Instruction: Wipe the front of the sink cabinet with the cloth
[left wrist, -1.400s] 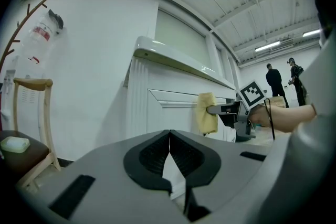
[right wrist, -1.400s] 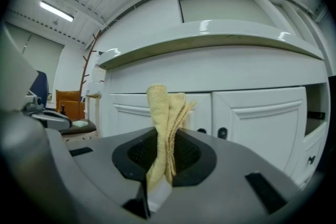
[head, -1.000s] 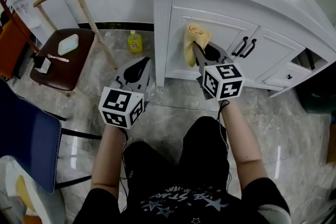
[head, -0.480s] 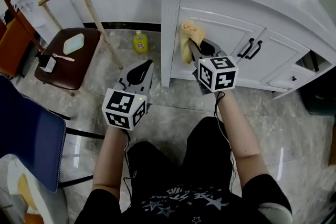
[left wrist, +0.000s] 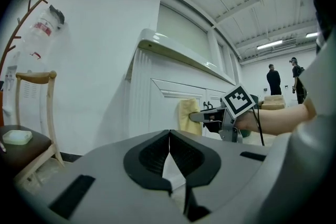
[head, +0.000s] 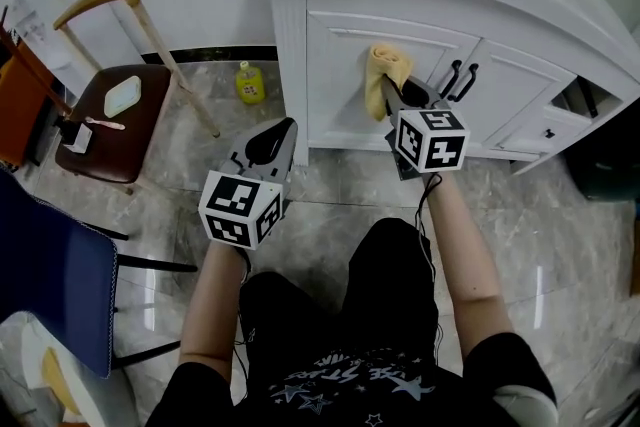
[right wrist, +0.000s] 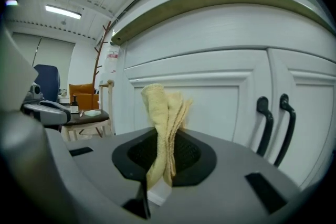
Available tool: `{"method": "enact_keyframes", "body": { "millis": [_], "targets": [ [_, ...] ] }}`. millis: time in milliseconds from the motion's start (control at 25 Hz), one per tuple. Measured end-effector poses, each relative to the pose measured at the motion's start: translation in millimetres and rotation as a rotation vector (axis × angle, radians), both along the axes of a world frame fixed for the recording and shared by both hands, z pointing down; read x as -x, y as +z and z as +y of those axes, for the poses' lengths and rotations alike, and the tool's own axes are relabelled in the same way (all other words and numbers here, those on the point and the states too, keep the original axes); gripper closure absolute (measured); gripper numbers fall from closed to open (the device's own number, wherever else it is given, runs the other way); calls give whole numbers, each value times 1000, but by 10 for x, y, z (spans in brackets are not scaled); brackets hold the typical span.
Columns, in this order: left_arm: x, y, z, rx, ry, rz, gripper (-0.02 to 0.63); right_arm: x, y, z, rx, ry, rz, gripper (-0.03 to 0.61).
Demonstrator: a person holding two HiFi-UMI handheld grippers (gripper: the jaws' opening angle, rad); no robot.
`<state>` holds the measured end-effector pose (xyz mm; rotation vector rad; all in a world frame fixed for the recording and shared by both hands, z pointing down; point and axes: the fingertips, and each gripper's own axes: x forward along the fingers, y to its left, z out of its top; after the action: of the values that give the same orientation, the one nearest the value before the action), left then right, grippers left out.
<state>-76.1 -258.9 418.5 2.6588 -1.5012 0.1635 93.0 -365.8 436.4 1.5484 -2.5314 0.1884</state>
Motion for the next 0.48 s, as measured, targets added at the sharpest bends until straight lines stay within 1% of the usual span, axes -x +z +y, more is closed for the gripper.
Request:
{"method": "enact_keyframes", "body": {
  "millis": [320, 480],
  "targets": [
    [-337, 97, -17, 12, 53, -4, 595, -678, 117, 29, 17, 129, 14, 515],
    [-458, 152, -27, 21, 72, 7, 595, -930, 165, 40, 26, 183, -4, 515]
  ]
}}
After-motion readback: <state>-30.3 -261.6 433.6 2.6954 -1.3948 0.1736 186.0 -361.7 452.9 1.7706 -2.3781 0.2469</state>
